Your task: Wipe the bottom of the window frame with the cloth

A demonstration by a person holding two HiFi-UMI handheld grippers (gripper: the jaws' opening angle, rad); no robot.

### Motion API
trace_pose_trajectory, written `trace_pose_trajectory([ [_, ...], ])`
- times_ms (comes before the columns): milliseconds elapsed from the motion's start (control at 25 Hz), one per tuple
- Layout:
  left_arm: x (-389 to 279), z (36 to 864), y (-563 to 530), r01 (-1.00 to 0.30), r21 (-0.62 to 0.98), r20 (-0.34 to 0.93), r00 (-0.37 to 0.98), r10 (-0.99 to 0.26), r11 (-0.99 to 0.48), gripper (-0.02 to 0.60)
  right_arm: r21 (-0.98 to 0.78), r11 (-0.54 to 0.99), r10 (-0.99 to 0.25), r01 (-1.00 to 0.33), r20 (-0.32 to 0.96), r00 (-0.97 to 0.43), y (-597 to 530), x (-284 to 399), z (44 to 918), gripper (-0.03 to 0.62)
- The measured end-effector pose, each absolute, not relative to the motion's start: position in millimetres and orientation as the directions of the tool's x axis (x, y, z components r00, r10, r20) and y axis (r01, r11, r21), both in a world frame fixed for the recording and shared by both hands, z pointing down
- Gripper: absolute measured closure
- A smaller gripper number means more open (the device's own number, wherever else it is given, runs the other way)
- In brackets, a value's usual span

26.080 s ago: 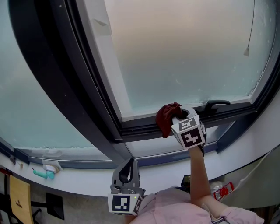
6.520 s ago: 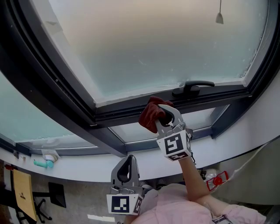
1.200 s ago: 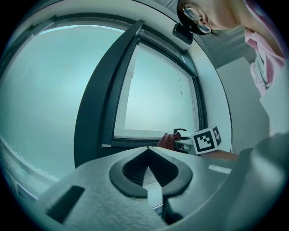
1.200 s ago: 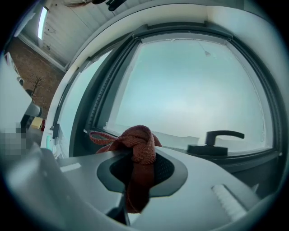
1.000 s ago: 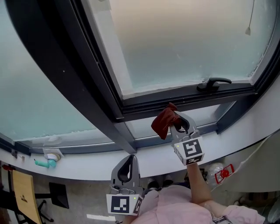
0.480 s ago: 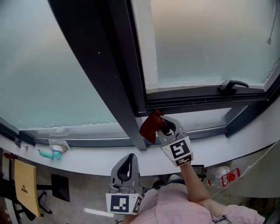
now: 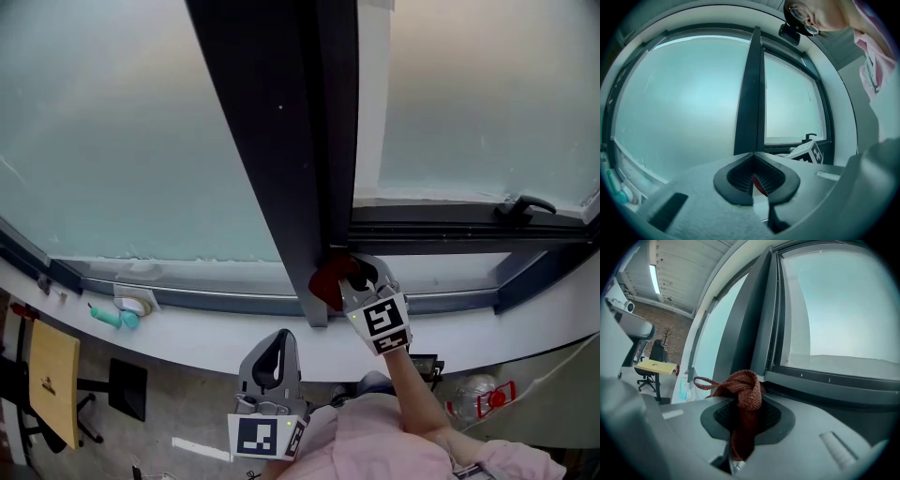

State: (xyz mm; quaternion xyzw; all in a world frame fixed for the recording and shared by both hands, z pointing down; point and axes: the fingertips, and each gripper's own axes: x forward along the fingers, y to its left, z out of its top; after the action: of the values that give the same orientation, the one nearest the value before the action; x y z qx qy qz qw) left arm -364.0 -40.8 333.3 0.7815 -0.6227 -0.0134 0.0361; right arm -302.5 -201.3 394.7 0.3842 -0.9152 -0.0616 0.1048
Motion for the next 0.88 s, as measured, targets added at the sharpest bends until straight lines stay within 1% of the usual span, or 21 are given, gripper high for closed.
trace_pose_trajectory([
  [360,-383,329,-50,-0.98,0.075,0.007,0.184,-0.983,-0.183,0.586,0.215,0.678,-0.734,-0.702,0.175,-0.656,-214,-309,394,0.53],
  [640,-370,323,-58,-0.971,0.059,-0.01,0.23,-0.973,-0.23,0.586,0.236,0.693,-0.72,-0.681,0.188,-0.668,-213,-310,394,0.531],
  [800,-361,317,-59,-0.966,0.05,-0.025,0.252,-0.967,-0.253,0.586,0.28,0.686,-0.725,-0.671,0.2,-0.659,-213,-305,393,0.531],
  [880,-359,315,-59,-0.966,0.043,-0.03,0.255,-0.966,-0.256,0.586,0.263,0.684,-0.729,-0.681,0.194,-0.657,-214,-301,392,0.531],
])
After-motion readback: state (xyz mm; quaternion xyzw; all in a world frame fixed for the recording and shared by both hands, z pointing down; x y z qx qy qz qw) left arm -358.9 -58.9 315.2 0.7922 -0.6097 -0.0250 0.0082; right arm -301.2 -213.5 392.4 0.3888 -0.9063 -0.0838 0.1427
